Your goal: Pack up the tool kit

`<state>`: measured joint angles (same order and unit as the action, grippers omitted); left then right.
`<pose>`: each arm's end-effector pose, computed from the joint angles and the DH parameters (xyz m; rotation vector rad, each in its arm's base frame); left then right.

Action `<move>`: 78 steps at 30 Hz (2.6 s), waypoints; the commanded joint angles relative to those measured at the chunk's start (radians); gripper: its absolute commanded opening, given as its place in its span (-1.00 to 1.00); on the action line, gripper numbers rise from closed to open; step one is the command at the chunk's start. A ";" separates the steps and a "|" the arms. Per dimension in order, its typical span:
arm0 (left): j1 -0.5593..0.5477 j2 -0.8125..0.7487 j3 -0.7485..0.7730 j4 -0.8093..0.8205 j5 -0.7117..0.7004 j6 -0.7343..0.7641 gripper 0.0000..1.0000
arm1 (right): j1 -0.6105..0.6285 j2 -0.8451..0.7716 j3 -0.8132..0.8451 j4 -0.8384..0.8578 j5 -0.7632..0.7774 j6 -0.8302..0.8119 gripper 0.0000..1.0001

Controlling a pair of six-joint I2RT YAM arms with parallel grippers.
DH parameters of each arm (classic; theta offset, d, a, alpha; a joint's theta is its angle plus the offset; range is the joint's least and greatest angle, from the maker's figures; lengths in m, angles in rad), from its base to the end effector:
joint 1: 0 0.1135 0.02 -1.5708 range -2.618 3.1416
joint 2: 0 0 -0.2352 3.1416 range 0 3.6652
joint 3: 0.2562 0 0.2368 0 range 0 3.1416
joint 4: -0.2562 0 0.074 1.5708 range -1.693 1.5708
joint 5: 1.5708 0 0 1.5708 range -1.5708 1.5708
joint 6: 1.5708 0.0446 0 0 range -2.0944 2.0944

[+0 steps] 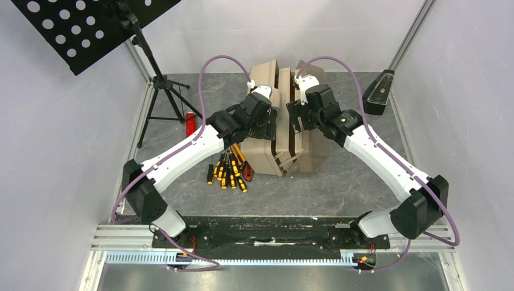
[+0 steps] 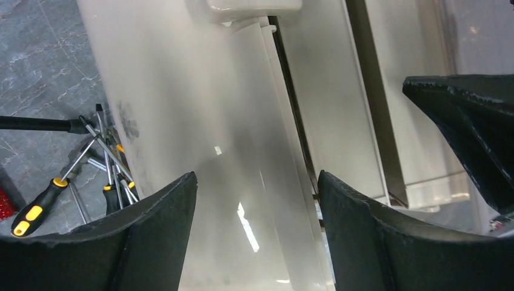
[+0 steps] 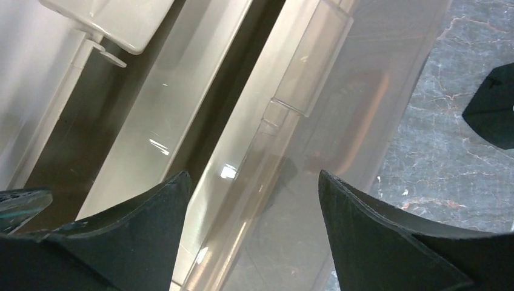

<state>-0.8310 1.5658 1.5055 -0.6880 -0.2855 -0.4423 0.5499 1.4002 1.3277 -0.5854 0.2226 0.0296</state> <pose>0.2363 -0.2402 0.3153 0.3027 2.2844 -0.3305 0.2659 0.1514 0.3167 -0.4507 2.1643 0.0733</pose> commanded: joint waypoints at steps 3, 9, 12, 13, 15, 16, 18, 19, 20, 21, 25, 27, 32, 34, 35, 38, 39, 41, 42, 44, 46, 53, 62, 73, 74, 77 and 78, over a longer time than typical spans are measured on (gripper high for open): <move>-0.003 0.037 0.050 -0.008 -0.073 0.035 0.47 | 0.006 0.033 0.044 -0.014 0.116 0.007 0.59; 0.004 0.025 0.053 0.012 -0.083 0.018 0.03 | -0.004 0.027 0.035 -0.048 0.252 -0.021 0.47; 0.015 0.023 0.052 0.024 -0.059 0.000 -0.20 | -0.027 0.008 0.029 -0.051 0.272 -0.020 0.41; 0.022 0.022 0.050 0.030 -0.048 -0.007 -0.29 | -0.035 0.000 0.026 -0.051 0.273 -0.020 0.39; 0.034 0.018 0.038 0.047 -0.027 -0.023 -0.43 | -0.052 -0.013 0.018 -0.051 0.274 -0.048 0.37; 0.041 0.012 0.027 0.058 -0.010 -0.033 -0.48 | -0.060 -0.018 0.013 -0.051 0.275 -0.053 0.36; 0.062 0.003 0.006 0.090 0.036 -0.061 -0.53 | -0.076 -0.026 0.002 -0.051 0.278 -0.059 0.36; 0.074 -0.001 -0.006 0.102 0.056 -0.071 -0.55 | -0.087 -0.028 -0.006 -0.051 0.277 -0.064 0.36; 0.082 -0.004 -0.013 0.115 0.078 -0.085 -0.57 | -0.097 -0.031 -0.013 -0.051 0.278 -0.066 0.36; 0.091 -0.005 -0.024 0.126 0.092 -0.095 -0.59 | -0.106 -0.033 -0.020 -0.051 0.278 -0.070 0.36; 0.116 -0.009 -0.066 0.162 0.143 -0.129 -0.59 | -0.153 -0.042 -0.042 -0.050 0.281 -0.086 0.34; 0.127 -0.013 -0.088 0.173 0.153 -0.142 -0.59 | -0.166 -0.045 -0.048 -0.048 0.282 -0.093 0.34; 0.157 -0.043 -0.171 0.220 0.173 -0.178 -0.52 | -0.166 -0.028 -0.060 -0.046 0.276 -0.115 0.22; 0.162 -0.049 -0.185 0.225 0.180 -0.178 -0.48 | -0.166 -0.017 -0.064 -0.046 0.274 -0.121 0.16; 0.164 -0.049 -0.189 0.225 0.185 -0.178 -0.46 | -0.165 -0.011 -0.065 -0.046 0.274 -0.123 0.12; 0.167 -0.049 -0.197 0.229 0.198 -0.180 -0.42 | -0.152 0.008 -0.067 -0.047 0.310 -0.133 0.04; 0.168 -0.052 -0.201 0.235 0.200 -0.185 -0.42 | -0.146 0.016 -0.067 -0.048 0.326 -0.135 0.03; 0.171 -0.052 -0.209 0.244 0.209 -0.190 -0.39 | -0.131 0.028 -0.064 -0.055 0.369 -0.140 0.01; 0.174 -0.050 -0.213 0.248 0.214 -0.192 -0.39 | -0.124 0.035 -0.061 -0.059 0.396 -0.143 0.00; 0.178 -0.050 -0.222 0.257 0.223 -0.201 -0.39 | -0.109 0.047 -0.055 -0.065 0.447 -0.148 -0.03; 0.184 -0.050 -0.234 0.271 0.237 -0.208 -0.38 | -0.092 0.061 -0.046 -0.072 0.504 -0.156 -0.09; 0.202 -0.036 -0.258 0.306 0.281 -0.226 -0.34 | -0.031 0.097 0.049 -0.124 0.625 -0.186 -0.46; 0.210 0.023 -0.288 0.384 0.371 -0.276 -0.22 | 0.050 0.094 0.260 -0.156 0.772 -0.264 -1.00; 0.212 0.067 -0.357 0.511 0.408 -0.355 0.20 | 0.086 0.085 0.319 -0.157 0.846 -0.249 -1.00; 0.213 0.069 -0.362 0.512 0.408 -0.357 0.22 | 0.087 0.085 0.319 -0.159 0.850 -0.244 -1.00; 0.213 0.079 -0.378 0.513 0.408 -0.361 0.27 | 0.084 0.086 0.320 -0.158 0.851 -0.232 -1.00; 0.213 0.081 -0.387 0.516 0.409 -0.364 0.29 | 0.083 0.087 0.319 -0.159 0.845 -0.230 -1.00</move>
<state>-0.5903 1.6344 1.1275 -0.2466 0.0277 -0.7288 0.6125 1.5375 1.5803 -0.8524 1.0859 -0.2878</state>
